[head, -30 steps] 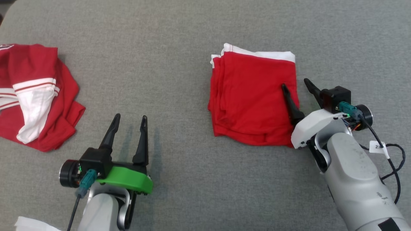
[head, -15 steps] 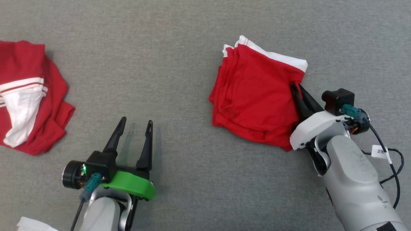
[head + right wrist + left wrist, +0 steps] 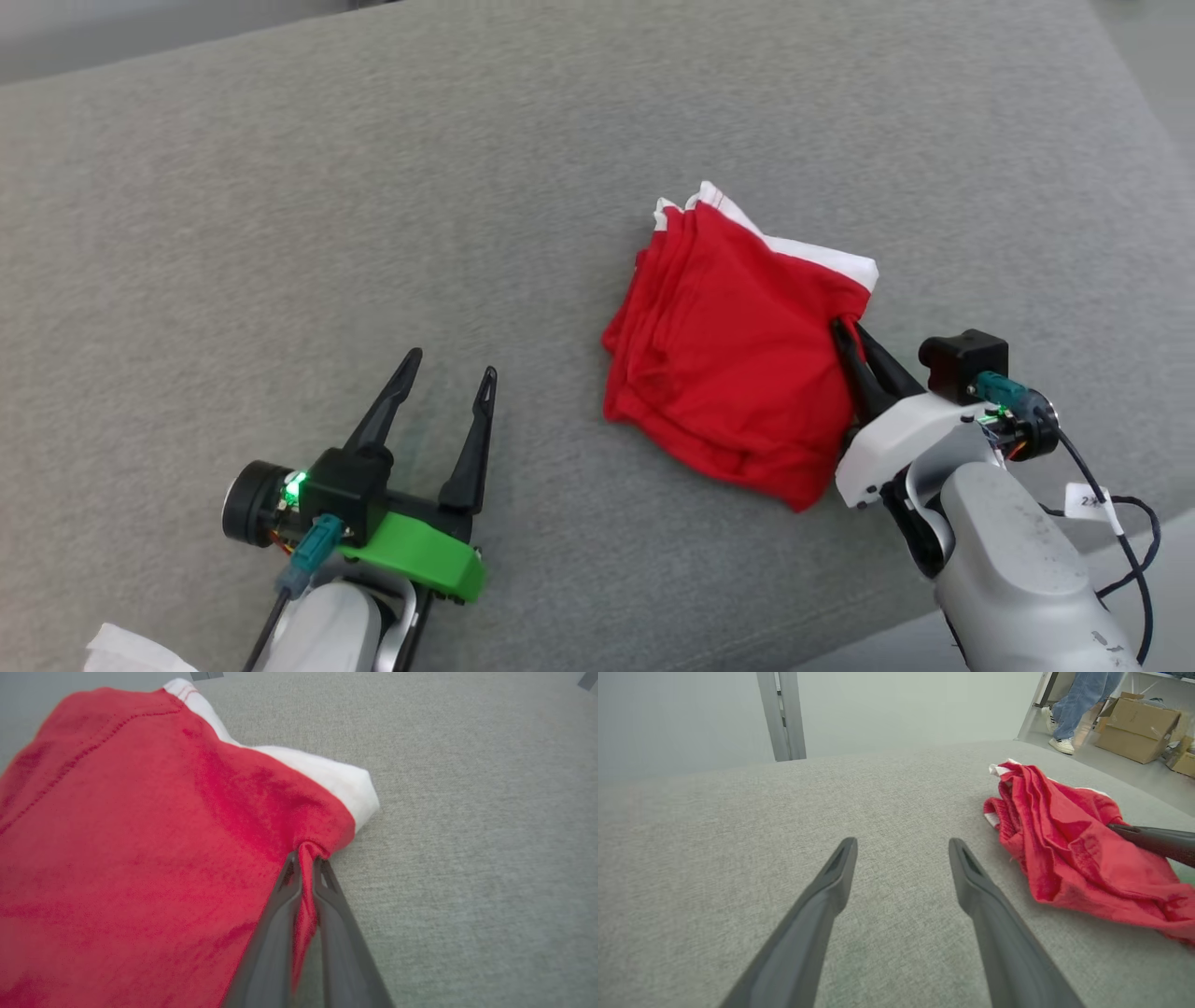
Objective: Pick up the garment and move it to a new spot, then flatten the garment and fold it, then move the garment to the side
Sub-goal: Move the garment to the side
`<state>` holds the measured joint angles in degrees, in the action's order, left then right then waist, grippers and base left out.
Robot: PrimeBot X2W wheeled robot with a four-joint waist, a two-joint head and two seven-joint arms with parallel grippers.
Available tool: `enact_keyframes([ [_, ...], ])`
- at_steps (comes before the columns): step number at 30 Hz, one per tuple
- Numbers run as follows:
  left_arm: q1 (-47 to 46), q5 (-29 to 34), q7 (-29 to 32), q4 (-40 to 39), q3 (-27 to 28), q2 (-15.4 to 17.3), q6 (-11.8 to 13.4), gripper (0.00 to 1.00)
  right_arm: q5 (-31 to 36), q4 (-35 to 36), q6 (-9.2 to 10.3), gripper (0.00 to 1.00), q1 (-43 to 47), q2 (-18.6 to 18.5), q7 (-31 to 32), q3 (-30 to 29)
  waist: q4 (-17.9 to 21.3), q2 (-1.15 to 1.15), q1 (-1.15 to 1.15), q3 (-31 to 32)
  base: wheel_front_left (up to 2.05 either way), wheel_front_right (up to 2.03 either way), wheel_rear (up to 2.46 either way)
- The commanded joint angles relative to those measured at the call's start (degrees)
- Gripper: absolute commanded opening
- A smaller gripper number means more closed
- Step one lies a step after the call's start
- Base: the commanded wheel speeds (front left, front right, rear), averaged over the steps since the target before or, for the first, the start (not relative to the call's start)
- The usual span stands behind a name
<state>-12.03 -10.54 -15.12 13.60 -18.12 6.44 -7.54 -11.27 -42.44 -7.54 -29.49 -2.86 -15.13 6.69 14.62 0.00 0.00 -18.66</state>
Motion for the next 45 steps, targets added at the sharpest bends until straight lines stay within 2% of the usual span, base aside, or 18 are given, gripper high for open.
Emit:
enact_keyframes([
  [1, 0.9, -0.4, 0.0, 0.0, -0.2, 0.8, 0.1, 1.0, -0.4, 0.4, 0.11, 0.0, 1.0, -0.1, 0.0, 0.5, 11.9, 0.0, 0.0, 3.6, 0.0, 0.0, 0.0],
  [5, 1.1, -0.5, 0.0, 0.1, -1.2, 1.6, 0.1, 1.0, -0.7, 1.1, 0.11, 0.0, 1.2, -0.1, 0.0, 1.1, 13.8, 0.0, 0.0, 2.4, 0.0, 0.0, 0.0],
  [9, 0.8, -0.6, 0.0, 0.0, -1.5, 2.2, 0.1, 1.0, 0.7, 1.1, 0.11, 0.0, 0.4, -0.1, 0.0, 1.1, 13.6, 0.0, 0.0, 0.8, 0.0, 0.0, 0.0],
  [15, -2.0, -0.6, 0.0, -0.7, -2.4, 4.0, 0.1, 1.0, 5.7, -0.5, 0.11, 0.0, -4.6, -0.3, 0.0, -0.4, 9.8, 0.0, 0.0, -4.2, 0.0, 0.0, 0.0],
  [19, -4.1, -1.0, 0.0, -1.1, -2.2, 5.9, 0.1, 1.0, 9.2, -3.1, 0.11, 0.0, -11.2, -2.2, 0.0, -2.0, 6.5, 0.0, 0.0, -8.4, 0.0, 0.0, 0.0],
  [28, -9.2, -1.6, 0.0, -2.6, -2.6, 8.9, 0.1, 1.0, 16.0, -11.5, 0.11, 0.0, -26.3, -11.8, 2.1, -7.1, -0.5, 0.0, 0.0, -17.1, 0.0, 0.0, 0.0],
  [34, -11.1, -1.9, 0.0, -2.3, -3.0, 9.5, 0.1, 1.0, 20.2, -13.6, 0.11, 0.0, -30.9, -18.5, 3.0, -13.8, -3.1, 0.0, 0.0, -19.7, 0.0, 0.0, 0.0],
  [38, -11.2, -2.0, 0.2, -1.4, -2.6, 9.6, 0.1, 1.0, 24.0, -12.9, 0.11, 0.0, -32.2, -21.1, 3.2, -19.1, -3.8, 0.0, 0.0, -20.1, 0.0, 0.0, 0.0],
  [42, -11.2, -1.8, 0.4, -0.7, -2.2, 9.5, 0.2, 1.0, 28.4, -11.0, 0.11, 0.0, -31.8, -22.0, 3.8, -25.9, -4.0, 0.0, 0.0, -19.5, 0.0, 0.0, 0.0],
  [44, -10.8, -1.8, 0.4, -0.4, -2.0, 9.5, 0.2, 1.0, 31.1, -9.1, 0.11, 0.5, -31.1, -21.1, 3.7, -29.6, -3.9, 0.0, 0.0, -18.8, 0.0, 0.0, 0.0],
  [45, -10.6, -1.7, 0.5, -0.1, -1.9, 9.3, 0.2, 1.0, 32.4, -8.0, 0.11, 1.0, -30.7, -20.2, 3.4, -31.7, -3.9, 0.0, 0.0, -18.4, 0.0, 0.0, 0.0],
])
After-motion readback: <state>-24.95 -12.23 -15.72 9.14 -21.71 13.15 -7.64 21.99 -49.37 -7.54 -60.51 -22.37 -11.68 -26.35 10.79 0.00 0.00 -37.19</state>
